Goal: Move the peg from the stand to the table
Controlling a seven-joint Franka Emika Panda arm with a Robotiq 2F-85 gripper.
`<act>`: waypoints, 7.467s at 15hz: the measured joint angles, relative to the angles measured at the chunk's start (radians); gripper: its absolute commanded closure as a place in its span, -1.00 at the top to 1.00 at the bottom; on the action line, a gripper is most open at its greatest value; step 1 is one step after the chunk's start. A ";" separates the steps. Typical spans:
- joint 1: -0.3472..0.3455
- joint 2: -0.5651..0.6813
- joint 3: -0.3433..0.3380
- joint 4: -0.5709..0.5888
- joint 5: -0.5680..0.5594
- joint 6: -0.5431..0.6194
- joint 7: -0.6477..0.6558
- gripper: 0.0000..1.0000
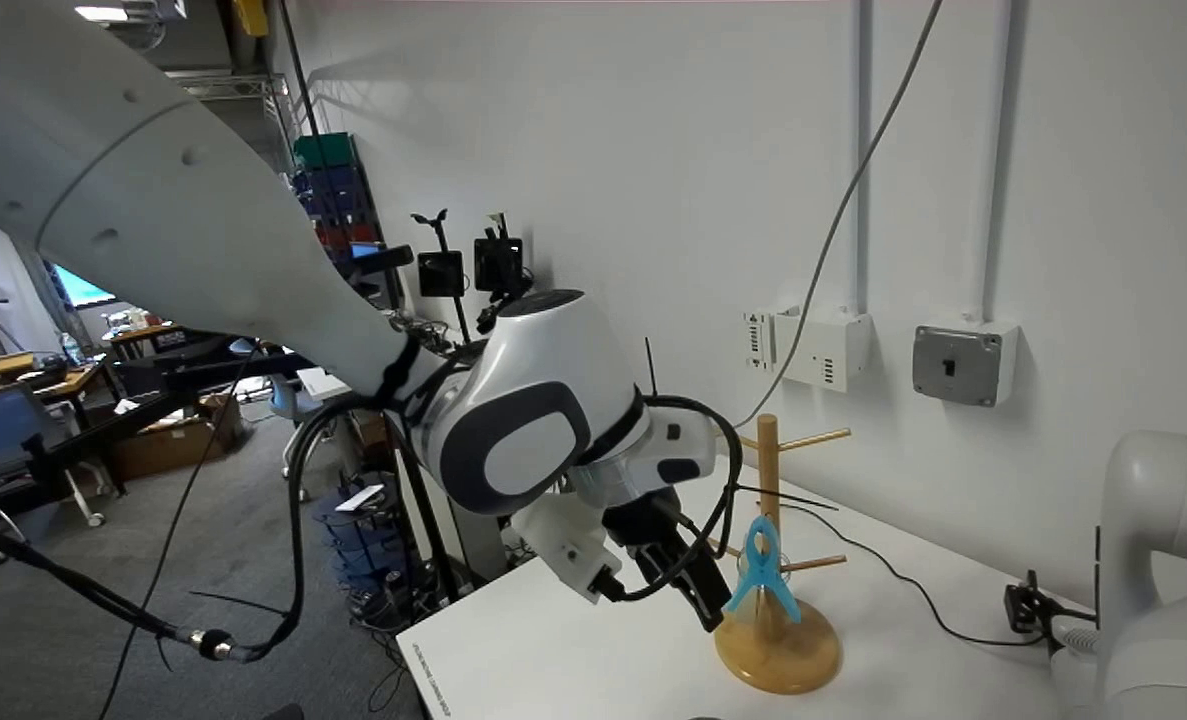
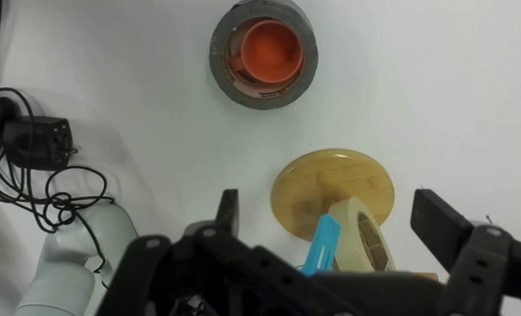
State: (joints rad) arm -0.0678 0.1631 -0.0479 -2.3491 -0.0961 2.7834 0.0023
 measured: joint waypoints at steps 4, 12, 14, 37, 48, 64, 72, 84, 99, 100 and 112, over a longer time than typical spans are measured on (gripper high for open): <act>0.000 0.061 0.001 0.005 0.007 0.103 -0.007 1.00; -0.073 0.144 0.080 0.057 0.108 0.273 -0.091 1.00; -0.136 0.168 0.145 0.085 0.140 0.281 -0.130 1.00; -0.361 0.342 0.349 0.278 0.157 0.281 -0.259 -0.72; -0.385 0.330 0.355 0.285 0.157 0.281 -0.266 -0.86; -0.439 0.284 0.374 0.255 0.156 0.281 -0.291 -0.86; -0.440 0.240 0.329 0.220 0.148 0.281 -0.291 -0.86; -0.436 0.138 0.329 0.005 0.147 0.279 -0.288 -0.86; -0.235 0.218 0.145 -0.049 0.147 0.279 -0.236 -0.86; -0.231 0.226 0.143 -0.048 0.147 0.279 -0.231 -0.86; -0.186 0.306 0.129 0.029 0.146 0.279 -0.214 -0.86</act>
State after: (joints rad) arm -0.2543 0.4688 0.0809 -2.3205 0.0499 3.0624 -0.2115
